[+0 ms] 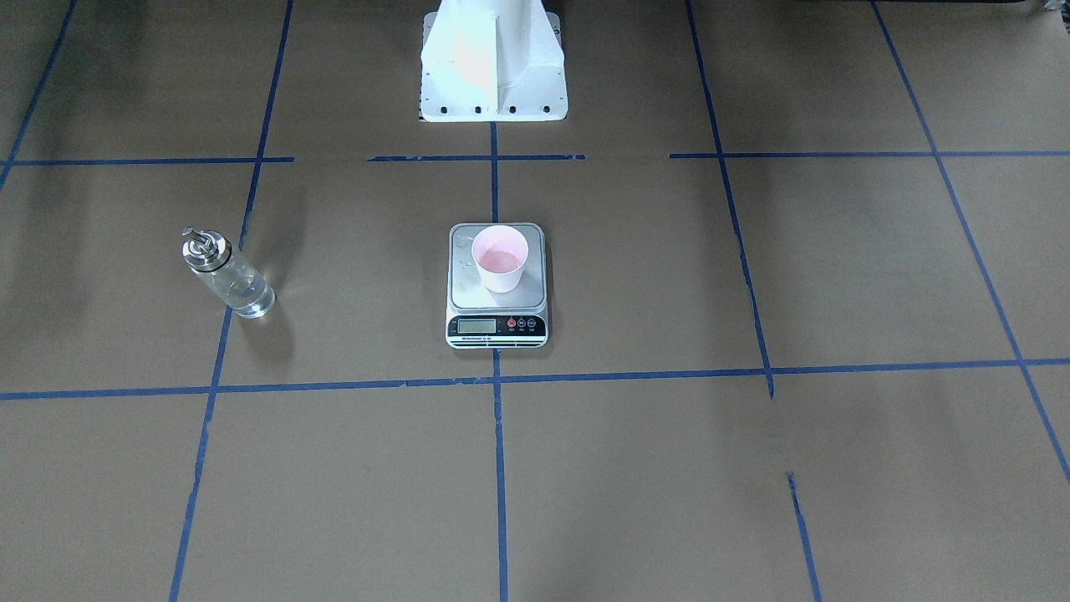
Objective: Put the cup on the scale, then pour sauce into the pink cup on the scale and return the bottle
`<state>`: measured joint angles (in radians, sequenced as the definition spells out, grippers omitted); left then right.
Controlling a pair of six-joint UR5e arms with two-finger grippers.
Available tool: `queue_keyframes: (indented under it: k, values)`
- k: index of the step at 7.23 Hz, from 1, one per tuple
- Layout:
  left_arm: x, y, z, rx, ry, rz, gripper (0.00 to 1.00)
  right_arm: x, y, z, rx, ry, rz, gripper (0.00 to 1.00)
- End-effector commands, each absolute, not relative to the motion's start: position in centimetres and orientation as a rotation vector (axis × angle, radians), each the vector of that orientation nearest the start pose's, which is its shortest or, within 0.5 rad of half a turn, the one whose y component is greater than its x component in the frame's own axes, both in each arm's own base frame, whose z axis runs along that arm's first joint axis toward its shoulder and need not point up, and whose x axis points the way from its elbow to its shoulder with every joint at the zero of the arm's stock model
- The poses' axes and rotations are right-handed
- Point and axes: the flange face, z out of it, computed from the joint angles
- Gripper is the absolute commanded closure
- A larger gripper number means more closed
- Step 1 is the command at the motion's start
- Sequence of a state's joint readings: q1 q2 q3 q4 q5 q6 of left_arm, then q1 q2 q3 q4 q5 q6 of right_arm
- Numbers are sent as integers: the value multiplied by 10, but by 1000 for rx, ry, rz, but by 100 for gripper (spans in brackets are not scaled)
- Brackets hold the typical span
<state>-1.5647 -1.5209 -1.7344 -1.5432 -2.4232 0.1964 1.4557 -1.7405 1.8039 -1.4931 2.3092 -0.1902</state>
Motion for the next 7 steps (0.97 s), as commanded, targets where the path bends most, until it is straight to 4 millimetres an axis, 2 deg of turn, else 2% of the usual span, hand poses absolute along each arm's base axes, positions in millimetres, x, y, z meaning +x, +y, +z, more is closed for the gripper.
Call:
queue_keyframes:
  k: [1,7]
  values:
    - [-55,-472,602,158,842,226,0,16,-433,613,168,-744,-345,0]
    - [-56,-472,602,161,840,227,0,17,-428,614,162,-741,-341,0]
